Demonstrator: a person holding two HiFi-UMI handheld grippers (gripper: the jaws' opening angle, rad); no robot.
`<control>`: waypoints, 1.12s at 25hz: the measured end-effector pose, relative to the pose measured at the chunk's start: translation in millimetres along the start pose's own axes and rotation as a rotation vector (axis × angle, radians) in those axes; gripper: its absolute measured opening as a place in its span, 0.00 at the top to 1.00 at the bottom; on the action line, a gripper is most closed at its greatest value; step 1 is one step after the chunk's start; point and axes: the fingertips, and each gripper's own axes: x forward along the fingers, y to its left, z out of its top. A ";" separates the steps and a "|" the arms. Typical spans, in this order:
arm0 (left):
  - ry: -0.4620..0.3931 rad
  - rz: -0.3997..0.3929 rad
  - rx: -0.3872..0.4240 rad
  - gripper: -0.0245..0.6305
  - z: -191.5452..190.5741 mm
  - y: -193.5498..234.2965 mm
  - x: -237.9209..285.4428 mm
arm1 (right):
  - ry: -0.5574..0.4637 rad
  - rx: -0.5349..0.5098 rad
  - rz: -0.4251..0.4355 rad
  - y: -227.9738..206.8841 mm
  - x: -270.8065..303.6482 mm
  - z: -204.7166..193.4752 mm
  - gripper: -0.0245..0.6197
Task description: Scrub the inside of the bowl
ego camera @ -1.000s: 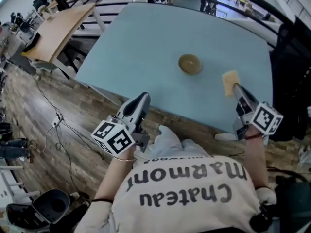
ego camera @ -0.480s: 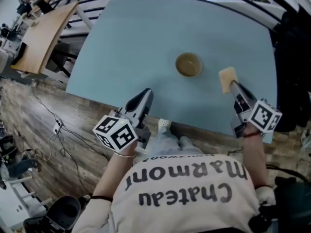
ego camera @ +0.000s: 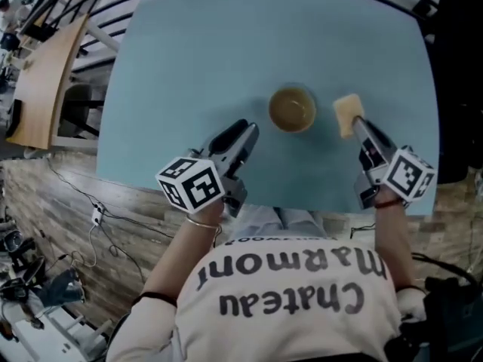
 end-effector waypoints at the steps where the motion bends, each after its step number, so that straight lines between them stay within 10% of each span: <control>1: 0.028 -0.015 -0.010 0.78 -2.4 -0.4 9.6 | 0.000 0.001 -0.011 -1.8 -0.4 -0.1 0.86; 10: 0.243 0.103 0.006 0.71 -37.9 21.4 65.4 | -0.016 0.017 -0.034 -0.5 2.3 3.0 0.86; 28: 0.372 0.137 -0.046 0.73 -58.7 47.3 94.8 | 0.215 -0.177 0.029 50.9 53.8 -30.3 0.86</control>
